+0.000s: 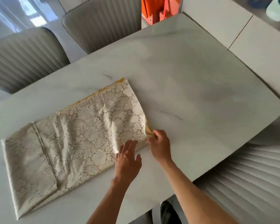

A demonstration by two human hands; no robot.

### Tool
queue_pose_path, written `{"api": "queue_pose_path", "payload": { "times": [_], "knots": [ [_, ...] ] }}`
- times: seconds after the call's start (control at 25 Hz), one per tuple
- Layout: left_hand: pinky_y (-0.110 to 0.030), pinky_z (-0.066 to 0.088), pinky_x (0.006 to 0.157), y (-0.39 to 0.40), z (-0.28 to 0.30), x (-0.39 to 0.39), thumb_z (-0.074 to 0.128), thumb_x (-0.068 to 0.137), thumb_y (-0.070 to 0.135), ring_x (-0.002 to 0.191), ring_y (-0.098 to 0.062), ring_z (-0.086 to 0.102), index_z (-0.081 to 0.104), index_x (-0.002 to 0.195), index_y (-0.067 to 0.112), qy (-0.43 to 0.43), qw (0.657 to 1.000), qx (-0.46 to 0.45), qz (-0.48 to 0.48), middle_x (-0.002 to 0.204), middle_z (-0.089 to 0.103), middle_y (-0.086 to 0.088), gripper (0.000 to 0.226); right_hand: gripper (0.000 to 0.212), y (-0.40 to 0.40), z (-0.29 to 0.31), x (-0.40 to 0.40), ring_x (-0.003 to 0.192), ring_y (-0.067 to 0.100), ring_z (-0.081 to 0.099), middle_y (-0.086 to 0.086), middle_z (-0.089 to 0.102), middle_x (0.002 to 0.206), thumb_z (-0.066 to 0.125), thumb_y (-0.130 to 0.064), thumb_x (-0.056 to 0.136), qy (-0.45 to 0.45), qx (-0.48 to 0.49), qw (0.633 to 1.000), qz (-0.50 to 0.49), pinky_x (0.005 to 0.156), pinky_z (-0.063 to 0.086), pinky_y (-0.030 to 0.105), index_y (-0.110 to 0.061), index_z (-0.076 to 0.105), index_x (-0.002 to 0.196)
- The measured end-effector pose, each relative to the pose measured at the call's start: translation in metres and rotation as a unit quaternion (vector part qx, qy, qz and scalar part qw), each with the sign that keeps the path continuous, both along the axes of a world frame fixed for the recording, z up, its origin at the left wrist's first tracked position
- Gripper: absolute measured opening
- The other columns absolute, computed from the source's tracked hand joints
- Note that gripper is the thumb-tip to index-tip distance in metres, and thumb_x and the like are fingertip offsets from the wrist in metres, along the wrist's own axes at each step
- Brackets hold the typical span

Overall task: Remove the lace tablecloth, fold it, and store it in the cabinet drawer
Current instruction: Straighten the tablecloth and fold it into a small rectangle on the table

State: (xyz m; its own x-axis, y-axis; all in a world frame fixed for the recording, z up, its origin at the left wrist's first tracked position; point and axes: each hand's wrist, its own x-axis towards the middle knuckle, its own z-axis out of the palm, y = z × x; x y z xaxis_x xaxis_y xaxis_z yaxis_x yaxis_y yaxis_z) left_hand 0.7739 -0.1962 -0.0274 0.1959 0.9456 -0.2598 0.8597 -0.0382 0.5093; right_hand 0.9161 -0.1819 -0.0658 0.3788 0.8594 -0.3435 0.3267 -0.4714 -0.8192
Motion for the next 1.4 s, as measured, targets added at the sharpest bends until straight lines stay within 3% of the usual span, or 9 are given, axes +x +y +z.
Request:
{"api": "queue_pose_path", "payload": {
  "times": [0.16, 0.4, 0.52, 0.68, 0.88, 0.96, 1.08, 1.2, 1.4],
  "knots": [
    [-0.046, 0.046, 0.098, 0.008, -0.006, 0.001, 0.070, 0.076, 0.011, 0.121, -0.027, 0.050, 0.056, 0.130, 0.017, 0.031, 0.999, 0.037, 0.008, 0.132, 0.057, -0.001, 0.056, 0.026, 0.002, 0.011, 0.004, 0.092, 0.015, 0.065, 0.005, 0.068, 0.105, 0.063, -0.008, 0.093, 0.003, 0.173, 0.984, 0.032, 0.080, 0.054, 0.025, -0.005, 0.065, 0.118],
    [-0.034, 0.047, 0.071, 0.032, 0.015, -0.007, 0.068, 0.083, 0.003, 0.083, -0.027, 0.060, 0.065, 0.102, 0.018, 0.003, 0.980, 0.178, 0.085, 0.095, 0.070, 0.002, 0.024, 0.020, 0.025, 0.040, -0.014, 0.080, 0.009, 0.066, -0.009, 0.072, 0.089, 0.056, -0.015, 0.096, 0.197, 0.202, 0.955, -0.091, 0.074, 0.052, 0.021, -0.016, 0.063, 0.115],
    [-0.030, 0.048, 0.065, 0.040, 0.029, -0.025, 0.065, 0.085, 0.002, 0.077, -0.029, 0.063, 0.067, 0.100, 0.013, -0.020, 0.974, 0.194, 0.114, 0.087, 0.070, -0.004, 0.018, 0.017, 0.025, 0.044, -0.012, 0.095, 0.012, 0.069, -0.004, 0.075, 0.098, 0.062, -0.019, 0.092, 0.295, 0.150, 0.941, -0.071, 0.081, 0.051, 0.027, -0.022, 0.062, 0.108],
    [-0.039, 0.055, 0.070, 0.044, 0.037, -0.032, 0.054, 0.093, 0.008, 0.086, -0.030, 0.066, 0.060, 0.120, 0.015, -0.082, 0.971, 0.200, 0.107, 0.101, 0.071, -0.008, 0.028, 0.036, 0.023, 0.052, -0.034, 0.103, 0.007, 0.060, -0.013, 0.065, 0.113, 0.073, -0.023, 0.083, 0.121, 0.153, 0.978, 0.071, 0.084, 0.050, 0.027, -0.028, 0.060, 0.116],
    [-0.039, 0.056, 0.078, 0.043, 0.037, -0.045, 0.049, 0.090, 0.004, 0.107, -0.029, 0.063, 0.029, 0.149, 0.027, -0.094, 0.978, 0.170, 0.080, 0.141, 0.054, -0.007, 0.067, 0.028, 0.058, 0.072, -0.058, 0.106, 0.016, 0.060, -0.001, 0.066, 0.115, 0.071, -0.020, 0.084, -0.092, 0.353, 0.924, 0.118, 0.093, 0.046, 0.026, -0.013, 0.064, 0.110],
    [-0.040, 0.054, 0.084, 0.042, 0.032, -0.047, 0.048, 0.084, -0.001, 0.114, -0.031, 0.059, 0.016, 0.153, 0.029, -0.093, 0.986, 0.115, 0.070, 0.152, 0.041, -0.004, 0.082, 0.021, 0.067, 0.070, -0.062, 0.103, 0.020, 0.062, 0.000, 0.069, 0.110, 0.069, -0.017, 0.083, -0.165, 0.353, 0.908, 0.156, 0.092, 0.047, 0.031, -0.013, 0.068, 0.103],
    [-0.035, 0.054, 0.072, 0.039, 0.020, -0.044, 0.048, 0.077, -0.007, 0.094, -0.035, 0.068, 0.006, 0.154, 0.032, -0.082, 0.995, 0.033, 0.043, 0.153, 0.040, -0.007, 0.096, 0.015, 0.062, 0.049, -0.054, 0.089, 0.025, 0.067, 0.002, 0.074, 0.095, 0.069, -0.014, 0.080, -0.256, 0.305, 0.890, 0.221, 0.079, 0.054, 0.037, -0.013, 0.073, 0.095],
    [-0.042, 0.054, 0.055, 0.030, 0.003, -0.038, 0.047, 0.071, -0.010, 0.068, -0.031, 0.065, 0.010, 0.154, 0.034, -0.064, 0.998, 0.001, 0.011, 0.140, 0.053, -0.009, 0.101, 0.016, 0.041, 0.020, -0.040, 0.088, 0.028, 0.065, 0.005, 0.071, 0.099, 0.069, -0.018, 0.082, -0.279, 0.248, 0.902, 0.217, 0.076, 0.055, 0.035, -0.011, 0.074, 0.095],
    [-0.046, 0.054, 0.062, 0.025, -0.017, -0.039, 0.050, 0.070, -0.003, 0.086, -0.035, 0.065, 0.009, 0.152, 0.039, -0.060, 0.998, -0.021, 0.003, 0.137, 0.049, -0.004, 0.101, 0.024, 0.030, -0.003, -0.045, 0.087, 0.026, 0.063, 0.004, 0.070, 0.094, 0.073, -0.027, 0.082, -0.174, 0.164, 0.955, 0.176, 0.075, 0.053, 0.036, -0.011, 0.069, 0.100]
  ]
}}
